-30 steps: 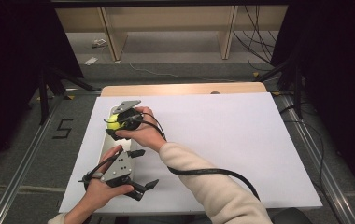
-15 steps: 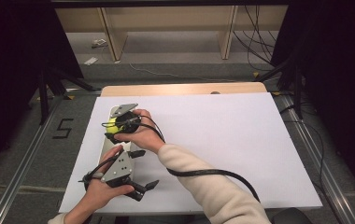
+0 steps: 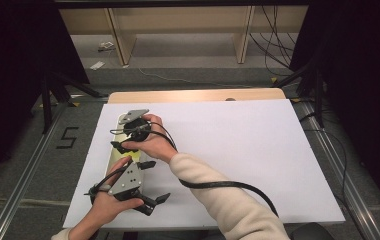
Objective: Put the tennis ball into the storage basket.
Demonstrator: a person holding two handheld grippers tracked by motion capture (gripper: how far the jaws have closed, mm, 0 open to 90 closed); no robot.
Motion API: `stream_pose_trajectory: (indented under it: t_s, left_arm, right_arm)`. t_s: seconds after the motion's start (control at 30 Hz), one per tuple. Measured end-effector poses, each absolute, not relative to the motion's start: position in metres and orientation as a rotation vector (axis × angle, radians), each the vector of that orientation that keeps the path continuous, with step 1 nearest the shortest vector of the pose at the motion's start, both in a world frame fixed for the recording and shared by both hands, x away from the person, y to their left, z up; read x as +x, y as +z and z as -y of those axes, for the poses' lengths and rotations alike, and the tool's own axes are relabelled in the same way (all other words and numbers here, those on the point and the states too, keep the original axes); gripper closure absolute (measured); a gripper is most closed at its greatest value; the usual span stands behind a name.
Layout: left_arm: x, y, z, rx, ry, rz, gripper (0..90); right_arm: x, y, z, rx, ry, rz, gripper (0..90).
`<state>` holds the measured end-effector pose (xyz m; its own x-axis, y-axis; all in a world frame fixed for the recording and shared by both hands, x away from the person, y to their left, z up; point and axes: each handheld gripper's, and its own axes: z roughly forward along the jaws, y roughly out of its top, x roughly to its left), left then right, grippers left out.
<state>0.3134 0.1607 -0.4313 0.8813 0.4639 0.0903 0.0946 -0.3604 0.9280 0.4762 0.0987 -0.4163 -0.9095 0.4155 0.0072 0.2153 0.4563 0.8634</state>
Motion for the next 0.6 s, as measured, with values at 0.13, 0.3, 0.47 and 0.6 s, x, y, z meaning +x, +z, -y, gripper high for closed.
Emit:
stream_pose_trajectory:
  t_s: [0.13, 0.3, 0.47, 0.6]
  left_arm:
    - [0.313, -0.431, -0.160, 1.919, 0.407, -0.414, 0.0]
    - [0.313, -0.432, -0.160, 1.922, 0.409, -0.416, 0.0]
    - [0.314, -0.432, -0.160, 1.924, 0.409, -0.419, 0.0]
    - [0.314, -0.432, -0.160, 1.919, 0.413, -0.425, 0.0]
  right_arm:
    - [0.476, -0.412, -0.092, 0.553, 1.437, -2.486, 15.3]
    - [0.477, -0.403, -0.075, 0.564, 1.439, -2.464, 15.3]
    - [0.479, -0.396, -0.053, 0.600, 1.453, -2.441, 15.4]
    - [0.480, -0.392, -0.032, 0.627, 1.446, -2.418, 15.5]
